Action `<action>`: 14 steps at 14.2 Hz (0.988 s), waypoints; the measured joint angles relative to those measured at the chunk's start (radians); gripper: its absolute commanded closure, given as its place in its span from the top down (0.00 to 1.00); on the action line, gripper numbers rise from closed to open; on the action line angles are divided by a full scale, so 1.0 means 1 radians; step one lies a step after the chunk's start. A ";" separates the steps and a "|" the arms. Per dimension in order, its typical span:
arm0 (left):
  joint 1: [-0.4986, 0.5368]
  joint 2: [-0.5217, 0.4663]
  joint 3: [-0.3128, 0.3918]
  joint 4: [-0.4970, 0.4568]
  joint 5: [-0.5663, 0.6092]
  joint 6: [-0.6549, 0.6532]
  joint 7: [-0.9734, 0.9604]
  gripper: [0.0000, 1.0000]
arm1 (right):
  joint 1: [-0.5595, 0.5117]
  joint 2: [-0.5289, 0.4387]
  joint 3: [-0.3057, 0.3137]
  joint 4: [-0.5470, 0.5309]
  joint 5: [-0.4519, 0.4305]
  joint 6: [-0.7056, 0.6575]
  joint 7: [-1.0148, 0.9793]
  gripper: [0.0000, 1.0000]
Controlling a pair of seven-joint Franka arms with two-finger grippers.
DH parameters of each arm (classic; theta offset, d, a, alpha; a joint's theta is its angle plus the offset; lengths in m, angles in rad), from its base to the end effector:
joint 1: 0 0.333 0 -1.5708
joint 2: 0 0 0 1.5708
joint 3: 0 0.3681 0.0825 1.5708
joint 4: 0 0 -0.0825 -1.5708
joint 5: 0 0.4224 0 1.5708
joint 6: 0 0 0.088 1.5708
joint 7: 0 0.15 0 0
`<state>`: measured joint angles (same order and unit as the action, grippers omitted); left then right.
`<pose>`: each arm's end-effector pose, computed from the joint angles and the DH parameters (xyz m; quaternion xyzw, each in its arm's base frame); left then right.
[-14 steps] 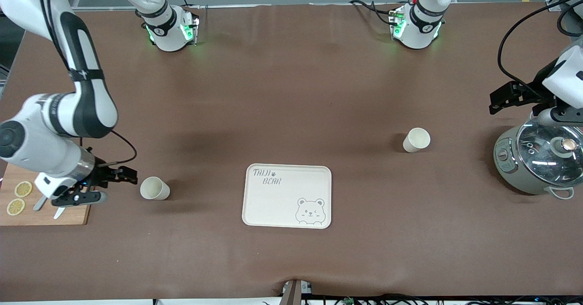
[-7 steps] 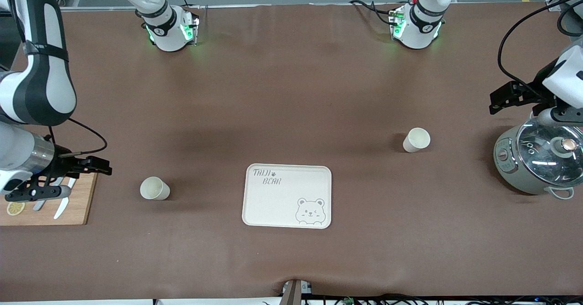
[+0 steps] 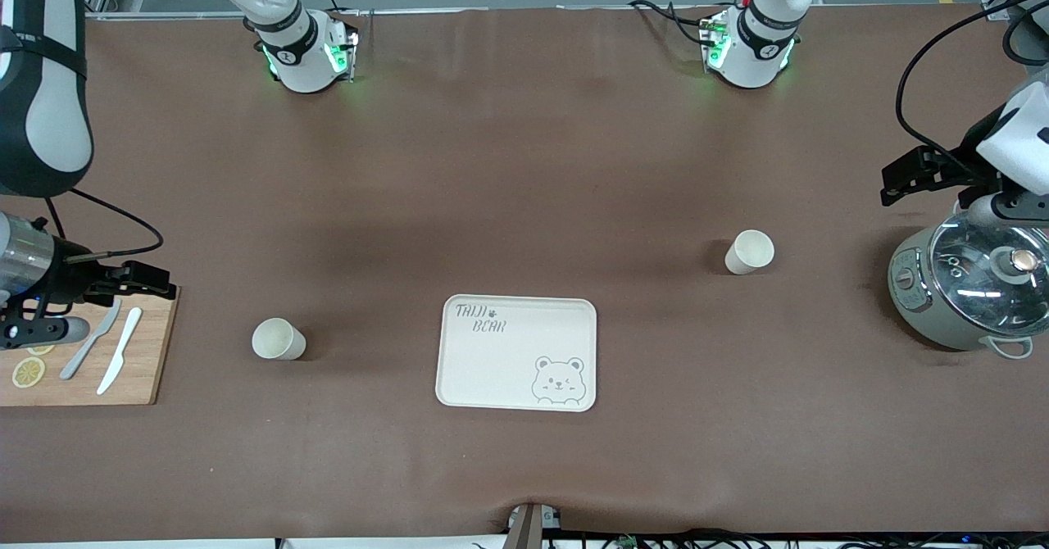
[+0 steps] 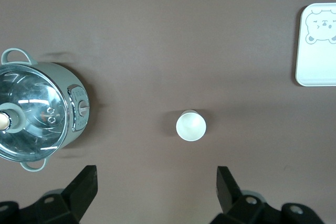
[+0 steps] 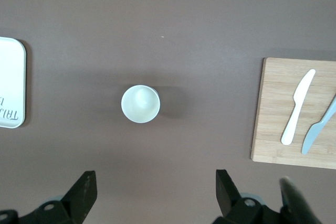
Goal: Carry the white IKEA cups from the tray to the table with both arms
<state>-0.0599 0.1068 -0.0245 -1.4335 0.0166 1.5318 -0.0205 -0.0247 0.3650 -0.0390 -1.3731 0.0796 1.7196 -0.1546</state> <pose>0.6257 -0.0495 0.6348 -0.9995 0.0316 0.0039 0.0072 0.7234 -0.0311 0.5072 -0.9986 -0.0404 0.0055 0.0331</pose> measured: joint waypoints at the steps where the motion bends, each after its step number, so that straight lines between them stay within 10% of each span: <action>1: 0.000 0.000 0.000 0.000 0.000 0.000 0.000 1.00 | -0.003 -0.003 0.000 0.004 0.000 0.000 -0.001 1.00; 14: 0.000 0.000 0.000 0.000 0.000 0.000 0.000 1.00 | -0.005 -0.069 0.003 0.008 0.000 -0.037 -0.001 1.00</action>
<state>-0.0599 0.1068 -0.0244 -1.4334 0.0166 1.5318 -0.0205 -0.0296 0.2960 -0.0361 -1.3649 0.0796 1.6829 -0.1552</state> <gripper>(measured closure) 0.000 0.000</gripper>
